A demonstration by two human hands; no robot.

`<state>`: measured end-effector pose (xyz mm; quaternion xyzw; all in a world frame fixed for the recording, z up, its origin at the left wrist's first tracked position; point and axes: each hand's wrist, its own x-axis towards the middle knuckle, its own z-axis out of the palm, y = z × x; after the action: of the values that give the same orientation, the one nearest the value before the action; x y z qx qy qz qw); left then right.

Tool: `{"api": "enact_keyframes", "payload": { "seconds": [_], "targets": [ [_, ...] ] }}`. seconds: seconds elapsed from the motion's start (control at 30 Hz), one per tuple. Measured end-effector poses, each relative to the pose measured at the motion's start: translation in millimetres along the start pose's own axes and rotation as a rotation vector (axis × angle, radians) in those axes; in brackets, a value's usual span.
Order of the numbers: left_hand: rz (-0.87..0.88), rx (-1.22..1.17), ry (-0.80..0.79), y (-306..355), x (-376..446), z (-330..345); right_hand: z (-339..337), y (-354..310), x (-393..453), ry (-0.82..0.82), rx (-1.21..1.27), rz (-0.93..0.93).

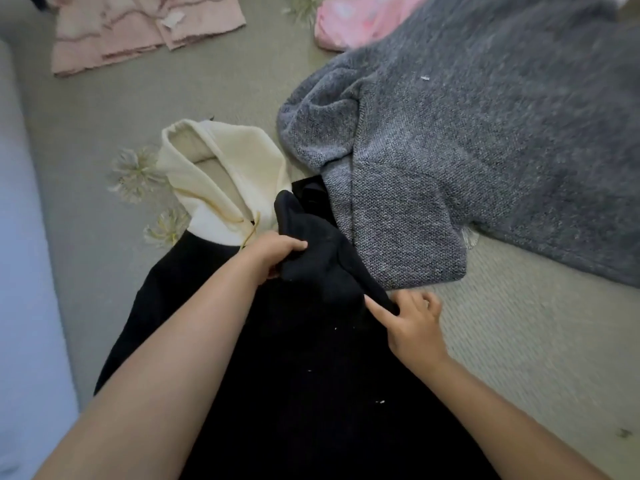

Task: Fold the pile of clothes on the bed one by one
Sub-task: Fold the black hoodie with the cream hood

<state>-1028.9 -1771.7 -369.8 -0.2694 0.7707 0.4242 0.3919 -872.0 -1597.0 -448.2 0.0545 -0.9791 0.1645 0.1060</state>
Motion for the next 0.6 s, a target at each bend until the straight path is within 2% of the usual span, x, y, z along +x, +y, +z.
{"api": "enact_keyframes", "payload": {
  "seconds": [0.07,0.13,0.23,0.3,0.37,0.47,0.53,0.6],
  "targets": [
    [0.207,0.025,0.116,11,12,5,3,2,-1,0.050,0.036,0.044],
    [0.455,0.238,0.231,28,19,11,7,2,-3,0.125,0.060,0.129],
    [0.693,0.481,0.250,60,29,25,14,0,-3,0.196,0.077,0.291],
    [0.741,0.491,0.251,82,43,39,20,1,-2,0.229,0.078,0.352],
    [0.720,0.431,0.228,100,58,56,26,1,1,0.259,0.062,0.374],
    [0.616,0.287,-0.027,110,70,77,34,0,8,0.252,0.010,0.284],
    [0.611,0.269,-0.126,104,73,78,36,4,16,0.157,-0.025,0.160],
    [0.634,0.477,0.021,91,75,69,36,13,22,0.036,-0.061,0.073]
  ]
}}
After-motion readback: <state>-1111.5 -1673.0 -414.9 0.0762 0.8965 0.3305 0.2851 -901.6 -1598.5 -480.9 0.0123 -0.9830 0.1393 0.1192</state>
